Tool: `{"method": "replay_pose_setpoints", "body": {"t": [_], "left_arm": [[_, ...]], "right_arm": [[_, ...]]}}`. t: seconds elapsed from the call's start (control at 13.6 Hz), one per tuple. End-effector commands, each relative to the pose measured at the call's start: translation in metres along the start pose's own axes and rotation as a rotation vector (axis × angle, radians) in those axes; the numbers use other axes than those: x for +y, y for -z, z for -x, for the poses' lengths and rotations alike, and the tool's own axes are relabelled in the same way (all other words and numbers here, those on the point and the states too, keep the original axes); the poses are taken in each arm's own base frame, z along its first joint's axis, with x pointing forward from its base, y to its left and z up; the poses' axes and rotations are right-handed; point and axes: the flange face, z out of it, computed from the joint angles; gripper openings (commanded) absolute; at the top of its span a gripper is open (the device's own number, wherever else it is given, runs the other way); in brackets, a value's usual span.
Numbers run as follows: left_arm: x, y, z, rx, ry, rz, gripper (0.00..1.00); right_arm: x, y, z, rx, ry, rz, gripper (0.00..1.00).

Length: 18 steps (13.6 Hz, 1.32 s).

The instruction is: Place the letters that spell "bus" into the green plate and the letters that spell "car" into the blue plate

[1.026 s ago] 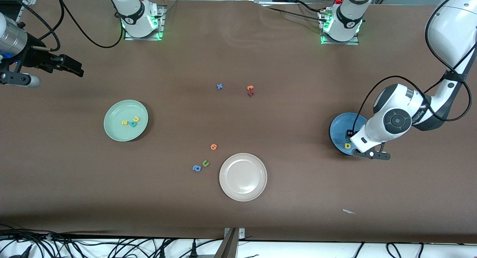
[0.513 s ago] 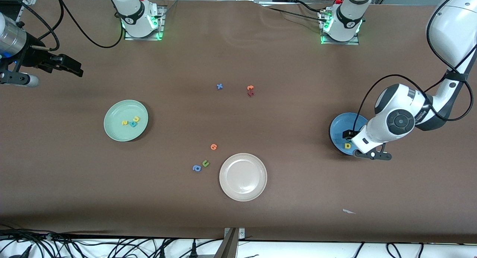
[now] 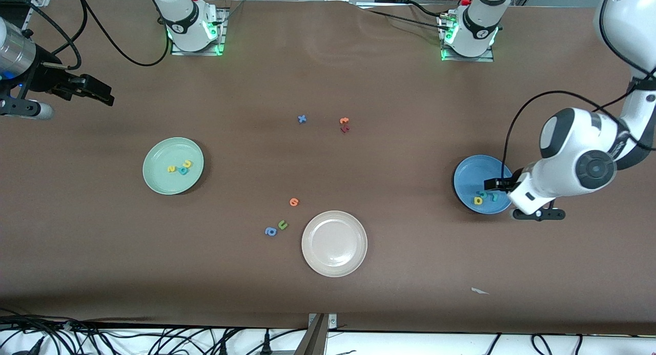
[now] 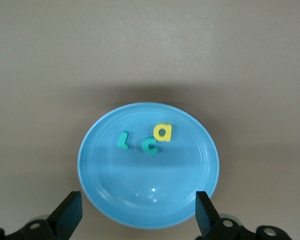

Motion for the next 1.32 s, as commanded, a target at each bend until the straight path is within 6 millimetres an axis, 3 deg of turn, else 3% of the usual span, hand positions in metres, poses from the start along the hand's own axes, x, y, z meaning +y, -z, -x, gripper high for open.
{"method": "replay_pose_setpoints", "body": {"t": [0.0,0.44,0.73,1.03,1.25], "left_arm": [[-0.004,0.051,0.024,0.01,-0.02,-0.008,1.0],[-0.009,0.15,0.074,0.058,-0.01,0.016,1.0],[-0.003,0.173,0.088,0.074,-0.021,0.011,1.0],[0.003,0.225,0.104,0.051,-0.031,0.008,1.0],[-0.002,0.222,0.103,0.04,-0.031,0.009,1.0]], "right_arm": [[0.0,0.006,-0.003,0.008,0.012,0.012,1.0],[0.001,0.004,-0.003,0.005,0.01,0.012,1.0],[0.003,0.004,-0.002,0.003,0.009,0.014,1.0],[0.004,0.004,-0.003,0.001,0.006,0.013,1.0],[0.004,0.004,-0.002,-0.001,0.006,0.012,1.0]]}}
